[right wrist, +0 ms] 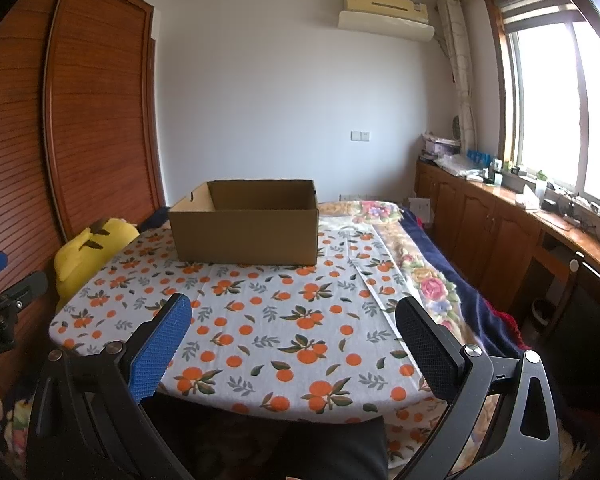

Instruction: Organize snacks

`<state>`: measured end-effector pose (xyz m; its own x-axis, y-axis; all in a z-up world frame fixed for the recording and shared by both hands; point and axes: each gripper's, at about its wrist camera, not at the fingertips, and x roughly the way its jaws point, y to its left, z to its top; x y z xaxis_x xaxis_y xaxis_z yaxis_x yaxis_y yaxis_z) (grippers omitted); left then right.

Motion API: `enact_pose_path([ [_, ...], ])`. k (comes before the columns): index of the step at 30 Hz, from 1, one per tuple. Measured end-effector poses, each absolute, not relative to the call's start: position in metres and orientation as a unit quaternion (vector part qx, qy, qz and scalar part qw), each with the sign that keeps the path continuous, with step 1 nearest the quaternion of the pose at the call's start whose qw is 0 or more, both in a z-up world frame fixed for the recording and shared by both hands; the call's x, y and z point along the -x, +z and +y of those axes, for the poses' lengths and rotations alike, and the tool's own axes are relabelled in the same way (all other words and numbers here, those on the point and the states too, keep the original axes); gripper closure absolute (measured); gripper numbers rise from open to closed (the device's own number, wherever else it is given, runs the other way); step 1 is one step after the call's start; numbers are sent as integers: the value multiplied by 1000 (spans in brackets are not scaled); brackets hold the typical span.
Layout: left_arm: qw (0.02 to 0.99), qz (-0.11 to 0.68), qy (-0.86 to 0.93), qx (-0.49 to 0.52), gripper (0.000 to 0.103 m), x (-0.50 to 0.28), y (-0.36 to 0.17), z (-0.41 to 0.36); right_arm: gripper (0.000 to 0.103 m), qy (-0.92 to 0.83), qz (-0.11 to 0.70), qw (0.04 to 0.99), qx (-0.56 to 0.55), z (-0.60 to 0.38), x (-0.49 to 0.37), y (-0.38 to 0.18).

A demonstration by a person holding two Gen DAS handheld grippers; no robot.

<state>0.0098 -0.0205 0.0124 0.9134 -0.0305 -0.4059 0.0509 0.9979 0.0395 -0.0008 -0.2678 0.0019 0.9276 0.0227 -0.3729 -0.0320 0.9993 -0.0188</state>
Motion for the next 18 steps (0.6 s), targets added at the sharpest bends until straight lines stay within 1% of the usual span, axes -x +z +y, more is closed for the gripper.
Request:
enact_pose_path([
  [18,979,201,-21,-26,0,-8,15,-22,0,14,190,982,12,-267,1,3],
])
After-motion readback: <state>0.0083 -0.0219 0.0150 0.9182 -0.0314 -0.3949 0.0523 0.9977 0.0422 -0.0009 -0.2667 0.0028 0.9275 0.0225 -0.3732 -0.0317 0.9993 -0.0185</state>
